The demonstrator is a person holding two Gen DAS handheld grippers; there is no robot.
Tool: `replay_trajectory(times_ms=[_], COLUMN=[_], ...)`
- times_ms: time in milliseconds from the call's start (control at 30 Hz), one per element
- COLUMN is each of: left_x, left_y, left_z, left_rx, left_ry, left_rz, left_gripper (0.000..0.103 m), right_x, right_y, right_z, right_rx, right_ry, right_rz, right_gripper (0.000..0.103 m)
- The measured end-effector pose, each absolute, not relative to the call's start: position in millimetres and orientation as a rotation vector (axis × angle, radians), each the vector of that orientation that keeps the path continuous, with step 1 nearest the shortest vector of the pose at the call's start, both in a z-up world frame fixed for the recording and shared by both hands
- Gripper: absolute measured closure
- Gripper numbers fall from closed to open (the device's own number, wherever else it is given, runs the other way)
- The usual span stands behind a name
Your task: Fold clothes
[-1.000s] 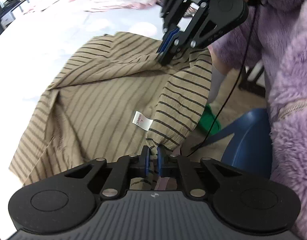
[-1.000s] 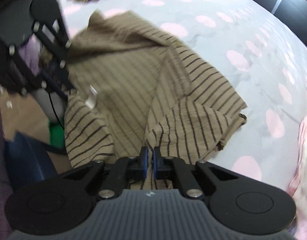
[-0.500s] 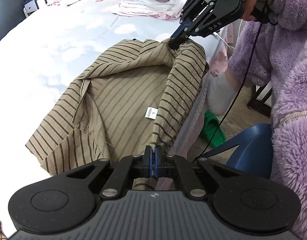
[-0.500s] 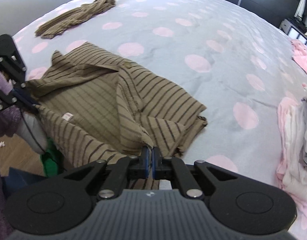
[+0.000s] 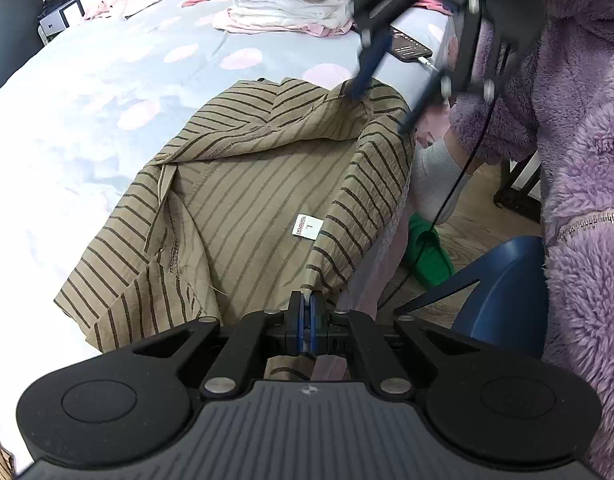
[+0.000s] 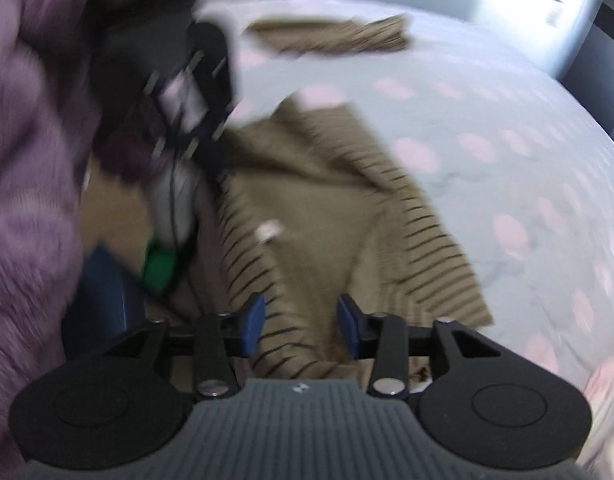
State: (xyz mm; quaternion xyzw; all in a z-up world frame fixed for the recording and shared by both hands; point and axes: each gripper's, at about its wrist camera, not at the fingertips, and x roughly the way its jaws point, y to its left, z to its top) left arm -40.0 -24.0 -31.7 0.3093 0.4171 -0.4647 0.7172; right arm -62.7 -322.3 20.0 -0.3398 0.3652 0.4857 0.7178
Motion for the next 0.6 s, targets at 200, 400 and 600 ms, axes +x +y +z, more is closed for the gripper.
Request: replay_trajectory(times_ms=[200, 400, 600], left_x=[-44.5, -61.0, -80.9], left_y=[-19.0, -12.6, -17.1], left_z=[-32.0, -25.3, -38.0], left_rx=[0.693, 0.828, 1.016], left_ry=[0.902, 0.804, 0.762], left_rz=[-1.032, -1.061, -1.125], left_gripper=[0.102, 0.057, 0.057], right_x=[-69.7, -65.2, -67.8], right_y=[-308.8, -316.7, -317.7], right_z=[-19.1, -12.2, -10.1], right_rx=[-0.931, -0.851, -0.86], right_ry=[0.872, 0.872, 0.865], right_rz=[1.11, 1.105, 1.102], right_gripper=[0.079, 0.096, 0.096])
